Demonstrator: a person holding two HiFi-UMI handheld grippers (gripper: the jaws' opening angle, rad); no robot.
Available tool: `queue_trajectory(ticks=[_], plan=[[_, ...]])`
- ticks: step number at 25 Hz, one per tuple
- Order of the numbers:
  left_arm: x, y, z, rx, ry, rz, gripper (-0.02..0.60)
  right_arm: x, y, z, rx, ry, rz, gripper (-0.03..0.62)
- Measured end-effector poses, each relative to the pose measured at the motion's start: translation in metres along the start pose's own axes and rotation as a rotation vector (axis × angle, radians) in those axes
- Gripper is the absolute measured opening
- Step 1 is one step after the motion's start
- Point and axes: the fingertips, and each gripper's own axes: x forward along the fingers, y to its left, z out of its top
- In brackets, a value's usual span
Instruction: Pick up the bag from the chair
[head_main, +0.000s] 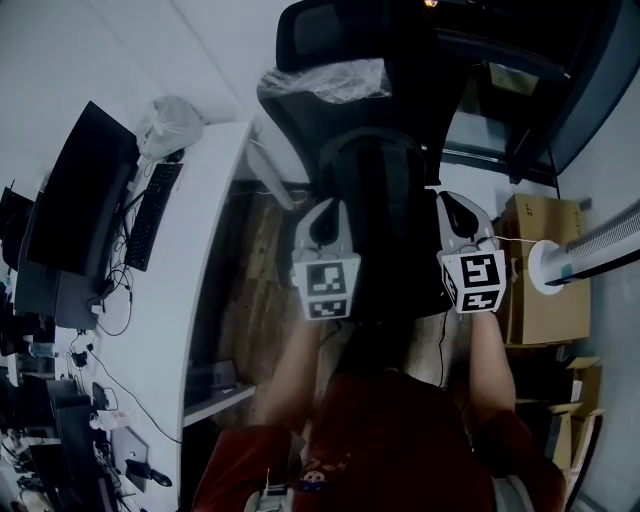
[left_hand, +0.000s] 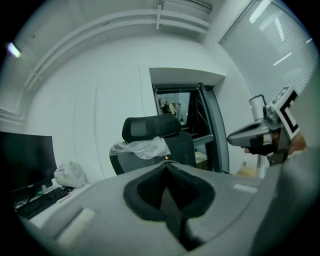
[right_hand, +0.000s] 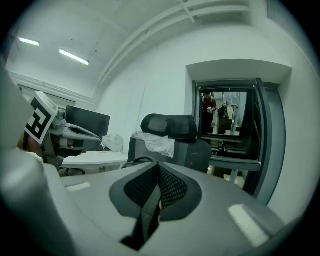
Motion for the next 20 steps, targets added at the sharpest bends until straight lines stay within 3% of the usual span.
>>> queue_trajectory(ticks=[8, 20], plan=[[0.067, 0.051, -0.013, -0.032, 0.022, -0.011, -0.002, 0.088, 0.000, 0.008, -0.019, 0.029, 0.027, 0.000], [0.125, 0.073, -0.028, -0.033, 0.049, -0.068, 0.000, 0.150, -0.008, 0.004, -0.018, 0.057, 0.023, 0.006]])
